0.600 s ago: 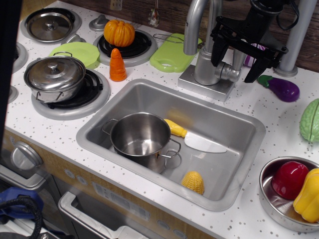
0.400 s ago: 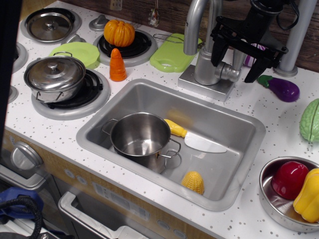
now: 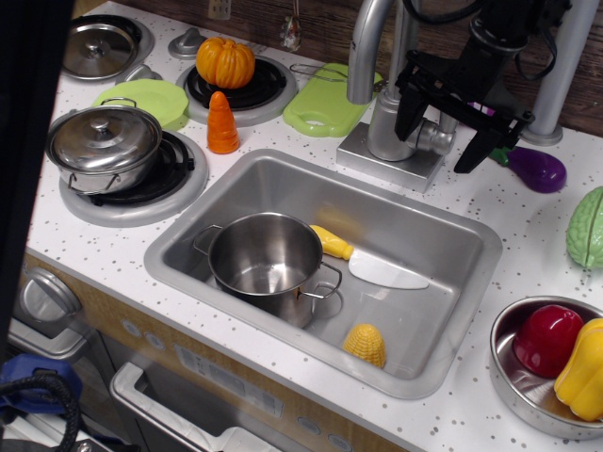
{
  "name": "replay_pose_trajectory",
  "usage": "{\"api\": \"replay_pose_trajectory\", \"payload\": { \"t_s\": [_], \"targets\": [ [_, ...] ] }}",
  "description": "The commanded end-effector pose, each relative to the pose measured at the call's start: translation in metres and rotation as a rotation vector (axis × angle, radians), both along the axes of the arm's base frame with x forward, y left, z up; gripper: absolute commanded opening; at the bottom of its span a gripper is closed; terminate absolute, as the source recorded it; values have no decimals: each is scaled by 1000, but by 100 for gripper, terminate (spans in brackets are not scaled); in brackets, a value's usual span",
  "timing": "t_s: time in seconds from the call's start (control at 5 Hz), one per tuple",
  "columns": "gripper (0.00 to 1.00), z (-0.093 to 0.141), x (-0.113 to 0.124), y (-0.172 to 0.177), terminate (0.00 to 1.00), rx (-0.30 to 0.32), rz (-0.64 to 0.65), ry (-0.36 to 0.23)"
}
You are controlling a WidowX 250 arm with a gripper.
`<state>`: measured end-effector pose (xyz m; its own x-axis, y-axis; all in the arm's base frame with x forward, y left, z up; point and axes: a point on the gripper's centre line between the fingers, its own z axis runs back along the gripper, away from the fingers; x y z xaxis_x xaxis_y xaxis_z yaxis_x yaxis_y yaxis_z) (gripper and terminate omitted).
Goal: Turn lever vertical to front
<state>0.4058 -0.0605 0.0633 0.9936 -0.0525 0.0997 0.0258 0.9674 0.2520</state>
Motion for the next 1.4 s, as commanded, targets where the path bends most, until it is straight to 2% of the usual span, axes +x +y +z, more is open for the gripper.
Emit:
{"api": "replay_pose_trajectory", "payload": {
  "t_s": [0.0,0.2,0.4,0.6,0.8,1.0,1.2],
  "targets": [
    [100,35,14,0,0,-8,-39,-133],
    [100,39,26,6,0,11,-63,-173],
    [100,45,38,6,0,27,-71,-191],
    [100,47,40,4,0,46,-74,-203],
    [100,43,46,5,0,20,-74,-204],
    [0,37,48,4,0,-15,-60,-207],
    [0,36,46,1,0,-43,-33,-201]
  ]
}}
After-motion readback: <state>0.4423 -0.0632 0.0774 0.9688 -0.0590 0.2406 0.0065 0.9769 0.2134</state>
